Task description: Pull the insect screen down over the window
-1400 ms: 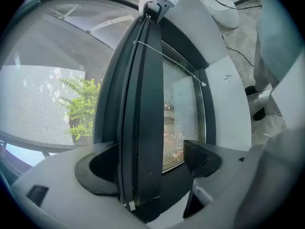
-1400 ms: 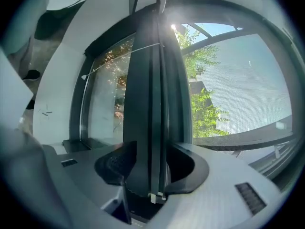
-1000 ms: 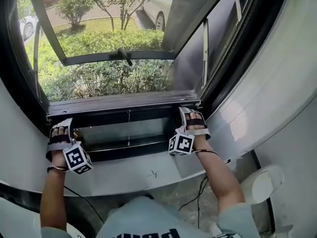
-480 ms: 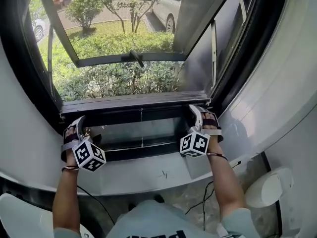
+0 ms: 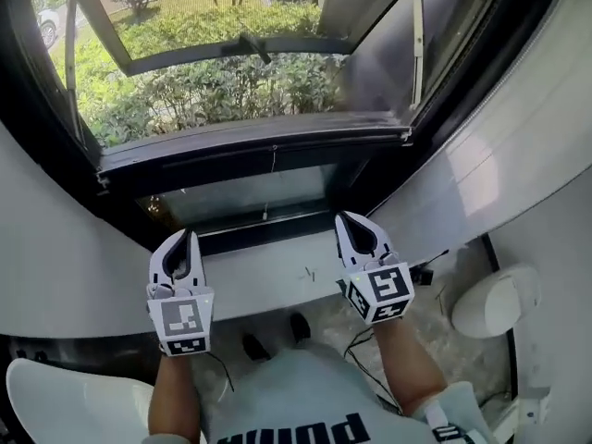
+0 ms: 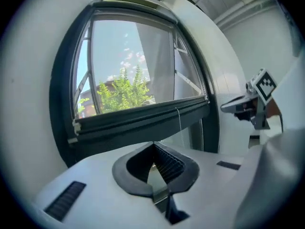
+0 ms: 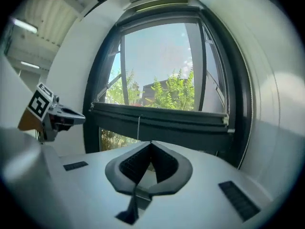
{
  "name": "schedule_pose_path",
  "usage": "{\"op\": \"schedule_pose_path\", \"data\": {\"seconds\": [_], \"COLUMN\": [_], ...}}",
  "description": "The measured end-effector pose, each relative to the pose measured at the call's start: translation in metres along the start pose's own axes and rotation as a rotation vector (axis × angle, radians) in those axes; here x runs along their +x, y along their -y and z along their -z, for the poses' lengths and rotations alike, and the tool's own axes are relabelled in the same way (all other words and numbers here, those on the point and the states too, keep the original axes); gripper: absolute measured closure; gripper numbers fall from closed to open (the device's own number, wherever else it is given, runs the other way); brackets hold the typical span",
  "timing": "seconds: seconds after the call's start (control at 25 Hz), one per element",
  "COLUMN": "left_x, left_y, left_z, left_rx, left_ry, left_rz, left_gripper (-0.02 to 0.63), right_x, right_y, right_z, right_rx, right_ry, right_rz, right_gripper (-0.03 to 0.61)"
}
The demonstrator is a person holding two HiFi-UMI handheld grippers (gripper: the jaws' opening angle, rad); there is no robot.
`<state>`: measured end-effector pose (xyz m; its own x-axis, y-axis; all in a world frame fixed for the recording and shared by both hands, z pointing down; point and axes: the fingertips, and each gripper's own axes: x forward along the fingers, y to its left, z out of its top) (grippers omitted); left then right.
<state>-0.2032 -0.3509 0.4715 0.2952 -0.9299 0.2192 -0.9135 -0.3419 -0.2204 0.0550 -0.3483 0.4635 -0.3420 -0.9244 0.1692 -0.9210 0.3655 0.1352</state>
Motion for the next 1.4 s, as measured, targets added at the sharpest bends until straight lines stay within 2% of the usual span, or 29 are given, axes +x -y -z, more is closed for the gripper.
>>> {"op": "schedule_pose_path", "data": {"seconds": [0.16, 0.28, 0.36, 0.44, 0.64, 0.84, 1.0, 1.2, 1.4], "left_x": [-0.019, -0.036, -0.047, -0.055, -0.063, -0.072, -0.071, -0.077, -0.103], "left_y": [0.031, 0.060, 0.075, 0.086, 0.107, 0.147, 0.170, 0.192, 0.212], "left_z": [0.031, 0.045, 0.048, 0.049, 0.039, 0.034, 0.031, 0.016, 0.018], "left_rx": [-0.197, -0.284, -0.286, -0.254, -0.211, -0.229, -0.254, -0.240, -0.218], "left_ry": [0.009, -0.008, -0.016, -0.024, -0.039, -0.062, -0.074, -0.058, -0.065], "left_rz": [0.032, 0.053, 0.052, 0.037, -0.050, -0.141, -0.203, -0.225, -0.239], "left_gripper": [0.600, 0.600, 0.600, 0.600, 0.600, 0.600, 0.600, 0.600, 0.600], "right_x": [-0.022, -0.037, -0.045, -0.051, -0.063, -0.074, -0.078, -0.101, -0.126], "right_y": [-0.044, -0.057, -0.061, -0.061, -0.046, -0.021, 0.006, 0.027, 0.021], "right_z": [0.028, 0.039, 0.042, 0.044, 0.048, 0.060, 0.067, 0.068, 0.077], "right_rx": [0.048, 0.080, 0.089, 0.082, 0.053, 0.062, 0.063, 0.058, 0.086], "right_ry": [-0.040, -0.050, -0.045, -0.039, -0.011, 0.009, 0.015, 0.054, 0.039], "right_rz": [-0.028, -0.033, -0.049, -0.072, -0.152, -0.229, -0.248, -0.265, -0.302], "right_gripper": [0.572, 0.572, 0.572, 0.572, 0.572, 0.572, 0.572, 0.572, 0.572]}}
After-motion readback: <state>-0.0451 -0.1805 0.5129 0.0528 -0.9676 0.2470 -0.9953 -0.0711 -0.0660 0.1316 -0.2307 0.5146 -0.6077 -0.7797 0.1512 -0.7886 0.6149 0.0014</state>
